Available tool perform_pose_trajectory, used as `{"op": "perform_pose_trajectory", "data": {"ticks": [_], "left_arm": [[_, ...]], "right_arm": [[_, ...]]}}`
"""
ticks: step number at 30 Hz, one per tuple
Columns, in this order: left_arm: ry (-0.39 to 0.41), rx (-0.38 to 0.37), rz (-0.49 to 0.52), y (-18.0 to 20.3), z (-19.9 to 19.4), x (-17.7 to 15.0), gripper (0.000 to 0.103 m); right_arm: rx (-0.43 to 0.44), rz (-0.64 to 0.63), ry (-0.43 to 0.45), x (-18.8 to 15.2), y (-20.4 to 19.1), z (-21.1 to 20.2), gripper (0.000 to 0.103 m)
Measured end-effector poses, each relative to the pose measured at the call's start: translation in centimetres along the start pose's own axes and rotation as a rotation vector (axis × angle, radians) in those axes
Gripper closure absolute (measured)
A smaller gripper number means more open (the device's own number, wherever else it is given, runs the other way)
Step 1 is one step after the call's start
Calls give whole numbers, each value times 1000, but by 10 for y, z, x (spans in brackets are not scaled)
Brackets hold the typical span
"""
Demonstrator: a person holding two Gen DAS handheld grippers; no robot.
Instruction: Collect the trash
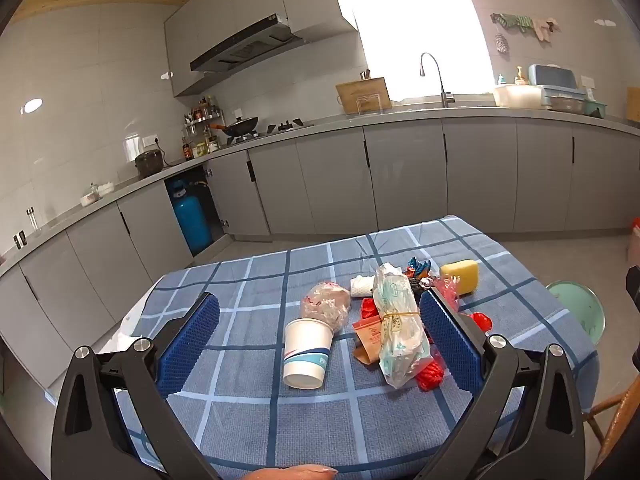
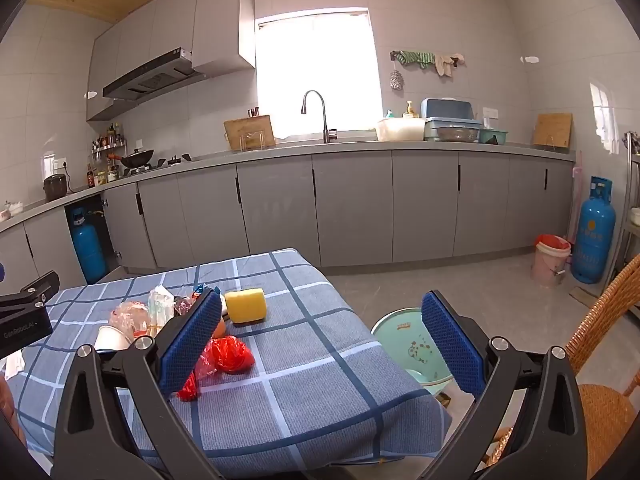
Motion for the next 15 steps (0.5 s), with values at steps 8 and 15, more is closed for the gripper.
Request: {"op": "perform_pose_trajectory", "data": {"ticks": [8,15], "left_arm": [[3,3,3,0,0,0,4],[3,2,0,-1,0,0,4]], "right_arm": [[0,1,-1,-2,1,2,5],[0,2,-2,-1,2,2,5]]}}
Point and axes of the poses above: each gripper's, at about its wrist camera, not at the fingertips, and z roughly the way its jaws point, y to its right, x to its top, the point moved 2 cm from there along z, roughly the way its jaws point, and after that the axes turned 7 degrees about z, right-handed, at the moved point
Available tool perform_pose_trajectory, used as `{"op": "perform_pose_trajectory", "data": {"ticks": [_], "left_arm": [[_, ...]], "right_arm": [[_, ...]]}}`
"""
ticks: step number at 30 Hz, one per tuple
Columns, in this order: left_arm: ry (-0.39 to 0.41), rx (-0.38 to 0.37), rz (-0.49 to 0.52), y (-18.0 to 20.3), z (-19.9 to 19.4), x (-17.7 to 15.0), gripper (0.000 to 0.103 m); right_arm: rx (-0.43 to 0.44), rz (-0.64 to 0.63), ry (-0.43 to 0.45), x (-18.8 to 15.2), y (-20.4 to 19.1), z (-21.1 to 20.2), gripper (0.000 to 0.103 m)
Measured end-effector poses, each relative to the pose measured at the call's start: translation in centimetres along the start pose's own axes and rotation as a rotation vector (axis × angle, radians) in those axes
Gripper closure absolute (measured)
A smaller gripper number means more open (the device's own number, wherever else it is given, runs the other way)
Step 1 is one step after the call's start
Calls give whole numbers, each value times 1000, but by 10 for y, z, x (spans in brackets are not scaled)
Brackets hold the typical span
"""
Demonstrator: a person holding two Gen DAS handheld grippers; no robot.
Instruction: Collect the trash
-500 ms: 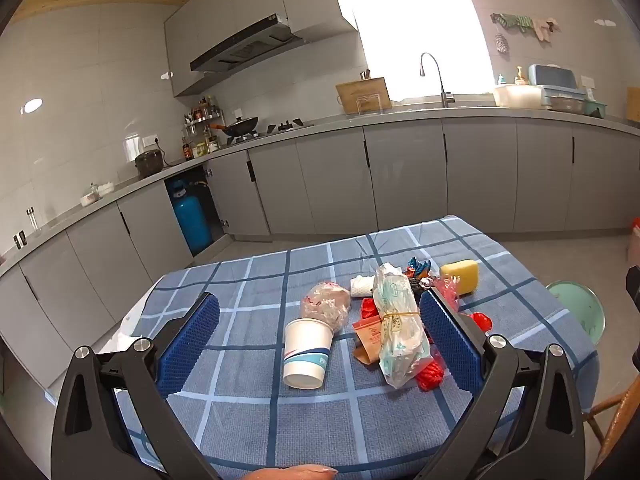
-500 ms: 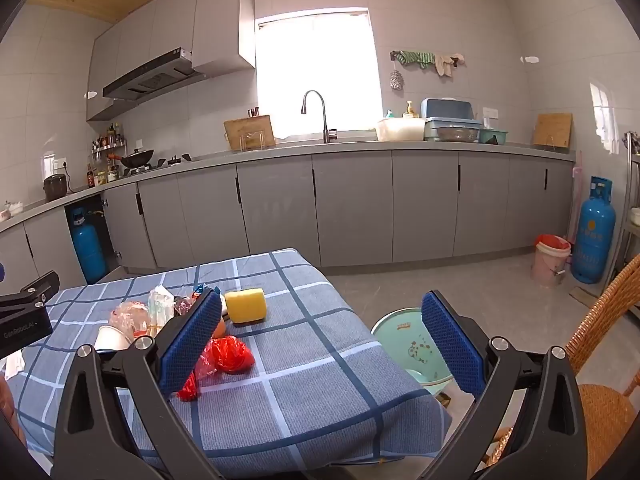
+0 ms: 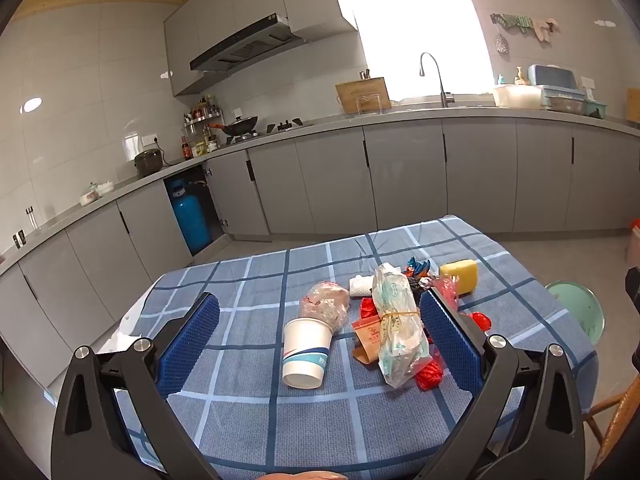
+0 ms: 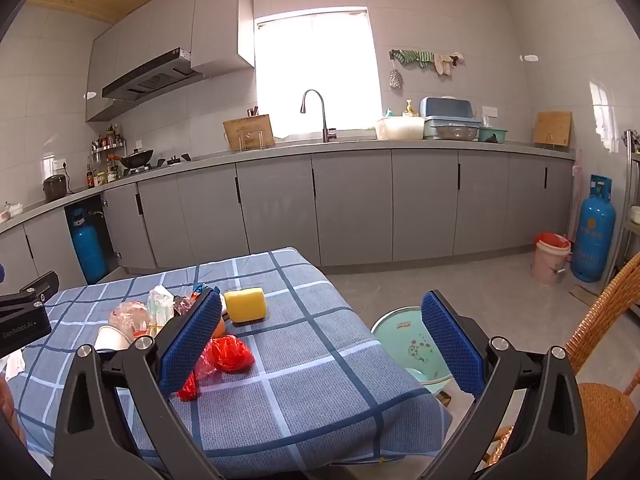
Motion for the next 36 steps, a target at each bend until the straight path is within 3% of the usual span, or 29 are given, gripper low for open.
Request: {"op": "perform_pose_trajectory", "data": {"ticks": [36], "left_arm": [[14,-9,-4,1,-5,6,4]], "right_arm": [[2,0,-1,1,1,2,5]]}}
Point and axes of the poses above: each gripper's, at about its wrist camera, not at the fingertips, and z roughly the way its jaws point, y to its right, x to its top, the point moved 2 cm from there along z, roughly the way its jaws point, and after that the axes turned 7 degrees about z, right-handed, at the moved point
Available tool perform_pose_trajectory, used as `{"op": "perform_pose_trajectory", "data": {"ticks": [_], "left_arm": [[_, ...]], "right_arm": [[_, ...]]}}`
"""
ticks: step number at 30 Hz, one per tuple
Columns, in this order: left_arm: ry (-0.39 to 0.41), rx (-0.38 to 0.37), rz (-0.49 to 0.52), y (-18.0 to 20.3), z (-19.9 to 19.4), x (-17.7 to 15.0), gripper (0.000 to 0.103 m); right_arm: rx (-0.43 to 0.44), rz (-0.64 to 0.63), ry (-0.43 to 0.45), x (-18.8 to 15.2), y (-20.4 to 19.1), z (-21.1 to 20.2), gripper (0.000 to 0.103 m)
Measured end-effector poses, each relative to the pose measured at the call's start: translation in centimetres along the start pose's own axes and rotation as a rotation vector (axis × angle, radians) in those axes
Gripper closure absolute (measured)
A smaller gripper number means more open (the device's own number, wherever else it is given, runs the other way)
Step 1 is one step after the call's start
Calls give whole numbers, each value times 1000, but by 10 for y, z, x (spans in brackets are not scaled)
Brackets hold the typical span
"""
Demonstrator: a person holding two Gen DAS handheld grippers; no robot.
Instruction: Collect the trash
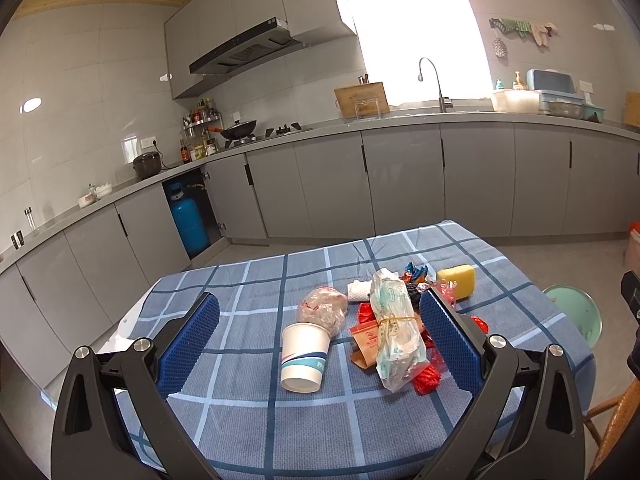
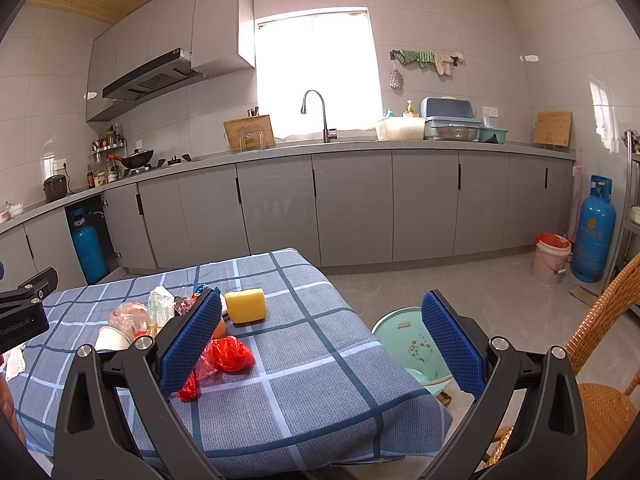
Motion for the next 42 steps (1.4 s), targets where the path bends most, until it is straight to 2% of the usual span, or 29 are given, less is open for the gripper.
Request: {"op": "perform_pose_trajectory", "data": {"ticks": [42], "left_arm": [[9,-1,2,0,-2,0,4]], "right_arm": [[1,1,0,1,-1,4,5]]}}
Point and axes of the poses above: each gripper's, at about its wrist camera, not at the fingertips, and z roughly the way its jaws point, y to its right, x to its top, the point moved 2 cm from there along z, roughly the way its jaws point, and after that the axes turned 7 degrees about z, right-handed, at the moved point
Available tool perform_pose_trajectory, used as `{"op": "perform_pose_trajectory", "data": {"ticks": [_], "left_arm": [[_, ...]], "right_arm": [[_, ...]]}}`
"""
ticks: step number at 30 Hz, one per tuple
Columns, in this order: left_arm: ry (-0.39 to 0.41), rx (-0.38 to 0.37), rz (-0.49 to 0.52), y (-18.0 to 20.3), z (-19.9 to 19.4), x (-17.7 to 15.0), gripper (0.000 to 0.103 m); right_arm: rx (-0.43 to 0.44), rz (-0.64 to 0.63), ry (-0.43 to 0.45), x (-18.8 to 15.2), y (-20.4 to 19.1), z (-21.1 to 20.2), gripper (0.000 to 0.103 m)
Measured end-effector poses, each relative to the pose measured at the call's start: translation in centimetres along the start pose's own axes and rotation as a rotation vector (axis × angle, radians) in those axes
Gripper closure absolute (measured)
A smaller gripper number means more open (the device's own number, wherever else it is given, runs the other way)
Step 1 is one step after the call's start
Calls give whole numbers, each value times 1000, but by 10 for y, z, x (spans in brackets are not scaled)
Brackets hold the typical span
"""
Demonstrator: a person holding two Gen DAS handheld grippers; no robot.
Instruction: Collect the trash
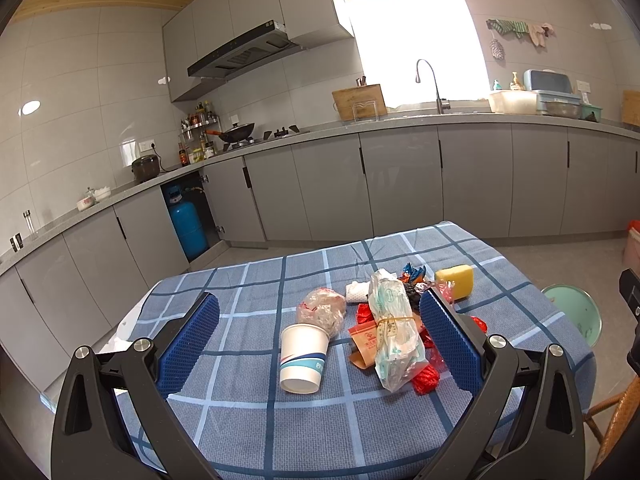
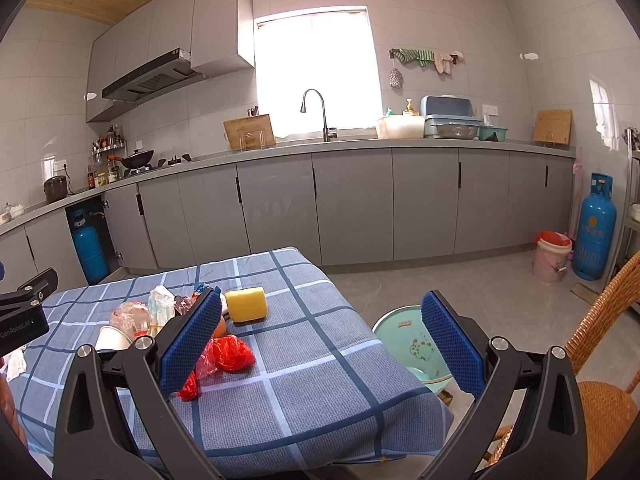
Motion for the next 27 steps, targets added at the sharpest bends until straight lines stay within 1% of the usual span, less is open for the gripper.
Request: {"op": "perform_pose_trajectory", "data": {"ticks": [5,7,13,18,23,27], "left_arm": [[-3,-2,2,-3,3,-4,4],[-11,11,4,-8,10,-9,4],[-119,59,-46,-40,53,-35,4],[-186,90,-65,-58,79,-58,4],[-257,92,-68,-63,105,-78,4],[-310,70,-46,-53,129,-89,4]], "right_arm": [[1,0,1,-1,0,1,5],[-3,1,-7,-3,1,5,5],[12,-22,-21,-16,-12,25,5],[32,-59,-70,-28,-32,51,5],[62,-122,-124,-44,-55,77,5],[82,-155,-159,-53,-66,98,5]]}}
Point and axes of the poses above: each gripper's, at about its wrist camera, not at the fingertips, and z roughly the way its jaws point, y to its right, x to its top, the point moved 2 cm from there along z, roughly the way its jaws point, and after that the axes turned 7 degrees about z, right-handed, at the moved point
